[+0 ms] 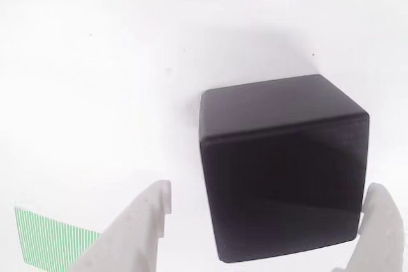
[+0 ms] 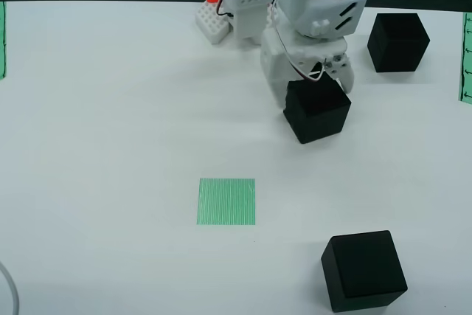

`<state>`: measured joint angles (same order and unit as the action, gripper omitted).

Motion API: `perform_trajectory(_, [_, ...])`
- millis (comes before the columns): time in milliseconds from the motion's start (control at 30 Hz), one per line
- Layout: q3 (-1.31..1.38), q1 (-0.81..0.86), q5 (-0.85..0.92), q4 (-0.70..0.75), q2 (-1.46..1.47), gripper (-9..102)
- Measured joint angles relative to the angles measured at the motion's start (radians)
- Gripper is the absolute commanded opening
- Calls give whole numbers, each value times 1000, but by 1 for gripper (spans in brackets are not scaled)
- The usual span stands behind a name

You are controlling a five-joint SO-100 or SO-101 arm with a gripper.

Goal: Stack 3 Blocks on the chosen place.

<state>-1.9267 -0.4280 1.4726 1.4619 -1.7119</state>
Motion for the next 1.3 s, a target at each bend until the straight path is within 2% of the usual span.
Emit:
perform_trajectory(200, [-15,-5,-9,-21,5,23])
perform_trajectory(567, [-51,92,-143,-77,-26,23])
perform_trajectory(1033, [101,368,-514,-67,-87,23])
perform_trajectory(1300, [261,480,-759,-61,100,23])
